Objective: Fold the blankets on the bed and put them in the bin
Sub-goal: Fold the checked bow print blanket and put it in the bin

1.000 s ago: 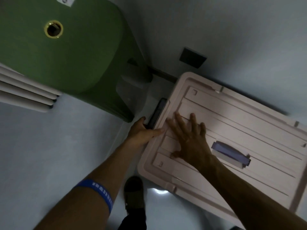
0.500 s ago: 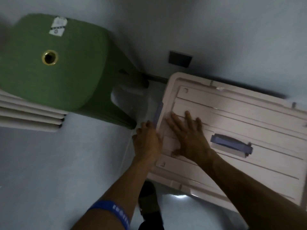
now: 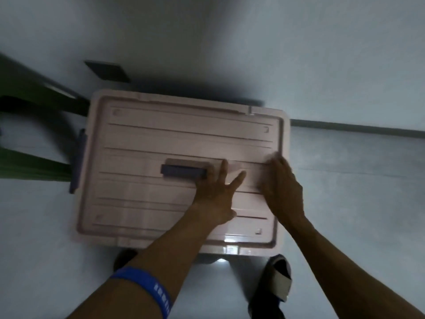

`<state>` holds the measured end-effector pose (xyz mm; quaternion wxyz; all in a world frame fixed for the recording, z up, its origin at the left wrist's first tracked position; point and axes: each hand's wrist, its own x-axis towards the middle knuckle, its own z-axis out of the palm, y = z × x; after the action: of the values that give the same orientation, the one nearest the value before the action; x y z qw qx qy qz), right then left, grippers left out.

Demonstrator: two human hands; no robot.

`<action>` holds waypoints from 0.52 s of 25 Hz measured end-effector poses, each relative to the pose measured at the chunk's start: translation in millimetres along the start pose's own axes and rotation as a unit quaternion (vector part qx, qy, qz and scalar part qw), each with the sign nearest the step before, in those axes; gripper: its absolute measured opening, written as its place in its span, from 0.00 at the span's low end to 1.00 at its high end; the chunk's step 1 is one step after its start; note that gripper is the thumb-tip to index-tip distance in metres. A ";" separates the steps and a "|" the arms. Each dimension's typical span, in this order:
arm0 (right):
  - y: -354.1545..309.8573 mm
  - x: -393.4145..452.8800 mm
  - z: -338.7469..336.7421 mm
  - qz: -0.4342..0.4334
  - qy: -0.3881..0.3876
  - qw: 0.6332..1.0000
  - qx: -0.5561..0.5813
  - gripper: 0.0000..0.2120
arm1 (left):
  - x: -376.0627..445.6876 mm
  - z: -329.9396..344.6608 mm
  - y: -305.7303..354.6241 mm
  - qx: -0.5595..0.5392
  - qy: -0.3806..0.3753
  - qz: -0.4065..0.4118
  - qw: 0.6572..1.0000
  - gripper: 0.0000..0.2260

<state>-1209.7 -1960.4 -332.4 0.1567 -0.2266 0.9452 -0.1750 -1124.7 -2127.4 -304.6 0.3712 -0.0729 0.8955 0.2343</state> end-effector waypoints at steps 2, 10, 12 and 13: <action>30.9 -5.0 -7.8 0.011 0.016 1.000 0.024 0.38 | 19.2 12.4 36.5 0.030 -0.030 -0.041 0.998 0.49; 91.2 1.3 -11.9 0.422 -0.187 0.736 0.496 0.47 | 26.6 29.7 41.6 0.030 -0.022 -0.082 0.996 0.54; 82.9 0.9 -10.8 0.383 -0.132 0.776 0.484 0.32 | 26.6 30.3 41.3 0.033 -0.020 -0.089 0.995 0.54; 76.5 -1.6 -8.8 0.360 -0.090 0.820 0.437 0.25 | 26.8 30.4 41.6 0.037 -0.021 -0.093 0.995 0.54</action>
<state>-1240.2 -1893.4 -355.0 0.3751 0.2073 0.7658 -0.4794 -1137.3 -2075.3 -326.8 0.4128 -0.1375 0.8848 0.1666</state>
